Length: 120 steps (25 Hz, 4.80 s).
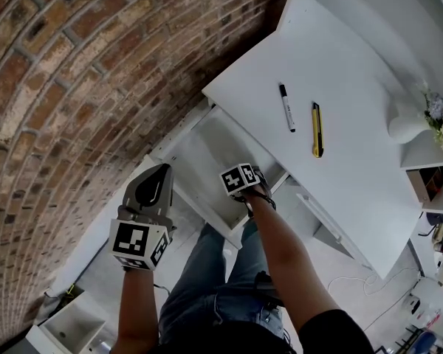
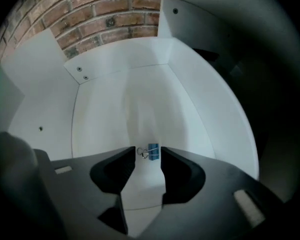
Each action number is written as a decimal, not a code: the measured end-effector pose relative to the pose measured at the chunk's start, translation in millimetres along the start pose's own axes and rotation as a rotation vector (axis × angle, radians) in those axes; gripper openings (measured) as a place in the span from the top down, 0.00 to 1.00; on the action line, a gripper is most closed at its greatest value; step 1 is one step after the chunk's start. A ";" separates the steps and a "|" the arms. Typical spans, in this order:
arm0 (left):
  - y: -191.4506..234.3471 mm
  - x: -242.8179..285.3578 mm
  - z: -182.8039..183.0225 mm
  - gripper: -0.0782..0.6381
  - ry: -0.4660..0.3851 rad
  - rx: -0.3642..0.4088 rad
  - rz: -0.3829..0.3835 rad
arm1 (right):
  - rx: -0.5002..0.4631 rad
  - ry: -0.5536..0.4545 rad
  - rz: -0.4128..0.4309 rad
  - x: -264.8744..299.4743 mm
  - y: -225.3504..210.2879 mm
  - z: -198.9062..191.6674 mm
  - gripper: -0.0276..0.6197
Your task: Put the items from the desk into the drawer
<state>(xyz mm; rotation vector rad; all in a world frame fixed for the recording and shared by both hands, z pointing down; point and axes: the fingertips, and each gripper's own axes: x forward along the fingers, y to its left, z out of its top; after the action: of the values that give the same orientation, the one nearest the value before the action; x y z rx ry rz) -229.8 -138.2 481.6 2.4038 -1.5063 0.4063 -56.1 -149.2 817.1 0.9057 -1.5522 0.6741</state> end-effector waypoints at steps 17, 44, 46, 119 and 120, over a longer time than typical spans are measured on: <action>-9.7 -3.5 64.7 0.89 -0.132 0.000 -0.009 | 0.065 -0.151 0.014 -120.1 -13.2 6.1 0.69; -11.9 -3.6 123.6 0.89 -0.237 0.021 -0.056 | 0.276 -0.690 -0.087 -308.9 -73.6 25.7 0.69; -12.0 1.5 125.4 0.89 -0.236 0.018 -0.074 | 0.304 -0.736 -0.124 -321.3 -83.7 25.6 0.69; -2.6 28.8 88.5 0.89 -0.101 -0.005 -0.080 | 0.644 -0.665 -0.012 -293.4 -131.1 12.1 0.76; 0.6 26.8 88.2 0.89 -0.102 -0.004 -0.081 | 0.638 -0.660 -0.003 -291.2 -123.1 14.9 0.76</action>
<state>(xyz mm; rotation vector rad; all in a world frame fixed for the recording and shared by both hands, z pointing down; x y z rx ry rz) -211.2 -193.6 410.3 2.5070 -1.4435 0.2669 52.0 -174.5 520.8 1.7362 -1.9373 0.9523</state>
